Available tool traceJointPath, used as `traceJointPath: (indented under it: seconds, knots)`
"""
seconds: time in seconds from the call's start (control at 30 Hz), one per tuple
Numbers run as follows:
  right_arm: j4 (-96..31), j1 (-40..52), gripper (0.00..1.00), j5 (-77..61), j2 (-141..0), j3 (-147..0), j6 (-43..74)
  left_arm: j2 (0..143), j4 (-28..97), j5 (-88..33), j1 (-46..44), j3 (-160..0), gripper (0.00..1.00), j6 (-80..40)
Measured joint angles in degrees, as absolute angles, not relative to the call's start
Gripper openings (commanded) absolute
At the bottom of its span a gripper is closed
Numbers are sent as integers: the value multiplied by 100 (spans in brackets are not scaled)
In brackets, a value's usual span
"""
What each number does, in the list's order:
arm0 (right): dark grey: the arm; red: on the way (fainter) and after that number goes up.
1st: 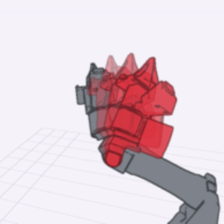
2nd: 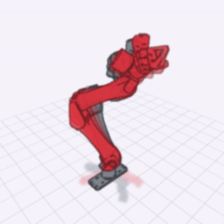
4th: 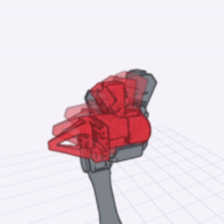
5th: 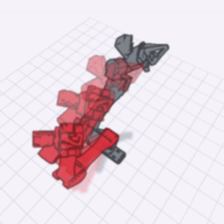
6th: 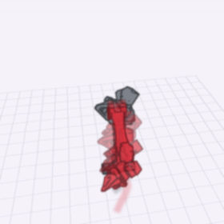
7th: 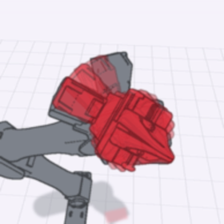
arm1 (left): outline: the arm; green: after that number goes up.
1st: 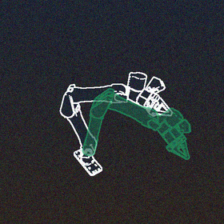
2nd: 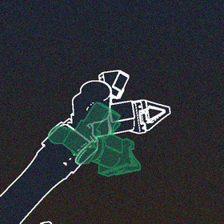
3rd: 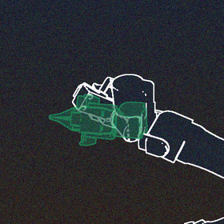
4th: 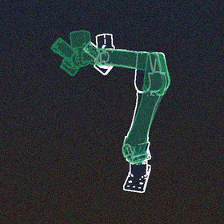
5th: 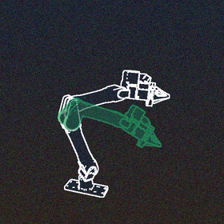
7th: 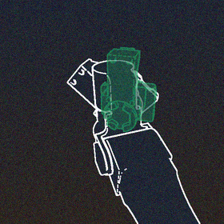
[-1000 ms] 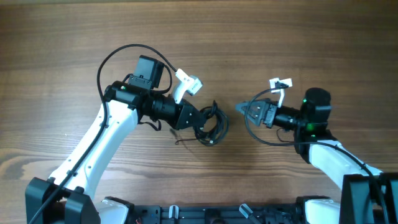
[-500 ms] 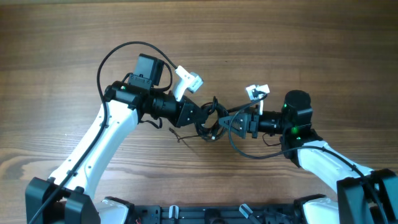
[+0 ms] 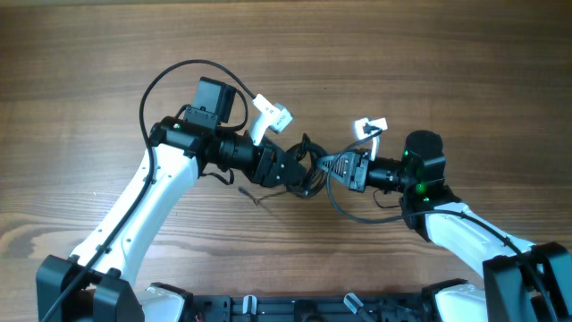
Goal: Untangle cables
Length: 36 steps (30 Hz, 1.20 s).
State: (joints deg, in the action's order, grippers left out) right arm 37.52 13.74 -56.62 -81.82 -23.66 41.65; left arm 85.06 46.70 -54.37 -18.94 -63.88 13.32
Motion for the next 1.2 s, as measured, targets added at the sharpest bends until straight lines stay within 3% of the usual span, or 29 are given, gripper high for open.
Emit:
traceJointPath:
  seconds: [0.07, 0.1, 0.2, 0.37, 0.5, 0.7, 1.07, 1.2]
  knots:
    - [3756, 1374, 4, -5382, -8182, -2366, 4403, 8506, 4541, -5448, -1894, -6386, 95, 1199]
    - [3756, 1374, 4, -5205, -8182, -2366, 4541, 8506, 4438, -5448, -1894, -6381, 100, 1096]
    - [3789, 1374, 4, -4849, -8182, -2366, 4814, 8506, 4025, -5297, -1894, -6370, 100, 421]
    - [3822, 1374, 4, -4591, -8182, -2366, 5063, 8506, 3540, -4303, -1894, -6370, 100, -1673]
    - [3822, 1374, 4, -4536, -8182, -2366, 5162, 8506, 3448, -3981, -1946, -6370, 92, -2541]
    - [3994, 1251, 4, -4786, -8182, -2366, 5201, 8506, 3597, -3409, -2423, -6370, 79, -1973]
    - [4827, 569, 4, -6523, -8191, -2366, 5249, 8506, 3190, -3253, -2480, -6370, 77, -1540]
    - [4851, 567, 4, -6864, -8191, -2366, 5251, 8506, 3048, -3538, -2480, -6370, 66, -1509]
